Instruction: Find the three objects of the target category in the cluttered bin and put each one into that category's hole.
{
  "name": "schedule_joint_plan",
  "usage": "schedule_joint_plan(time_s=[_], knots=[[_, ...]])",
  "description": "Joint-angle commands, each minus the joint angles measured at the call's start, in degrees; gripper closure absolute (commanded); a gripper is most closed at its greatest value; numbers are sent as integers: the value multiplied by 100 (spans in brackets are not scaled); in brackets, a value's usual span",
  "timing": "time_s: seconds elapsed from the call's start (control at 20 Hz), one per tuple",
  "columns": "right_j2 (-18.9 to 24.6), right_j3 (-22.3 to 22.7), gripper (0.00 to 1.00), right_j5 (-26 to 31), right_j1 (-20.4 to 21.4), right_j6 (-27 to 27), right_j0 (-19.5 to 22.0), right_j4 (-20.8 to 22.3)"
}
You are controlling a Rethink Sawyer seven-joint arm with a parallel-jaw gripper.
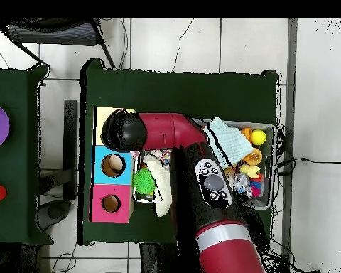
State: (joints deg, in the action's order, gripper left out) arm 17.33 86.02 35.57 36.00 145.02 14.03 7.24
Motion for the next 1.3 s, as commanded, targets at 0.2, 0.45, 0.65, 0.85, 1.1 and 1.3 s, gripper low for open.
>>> schedule_joint_plan(time_s=[0.2,0.45,0.65,0.85,1.1,1.3], knots=[[70,-38,0,1259,628,-172,153,-224],[109,17,0,1077,671,-108,193,-281],[29,-27,0,1124,762,-88,144,-248],[-106,-116,0,1075,812,-305,50,113],[-68,-146,100,1024,776,-423,82,217],[-137,-12,100,1102,767,-27,38,14]])
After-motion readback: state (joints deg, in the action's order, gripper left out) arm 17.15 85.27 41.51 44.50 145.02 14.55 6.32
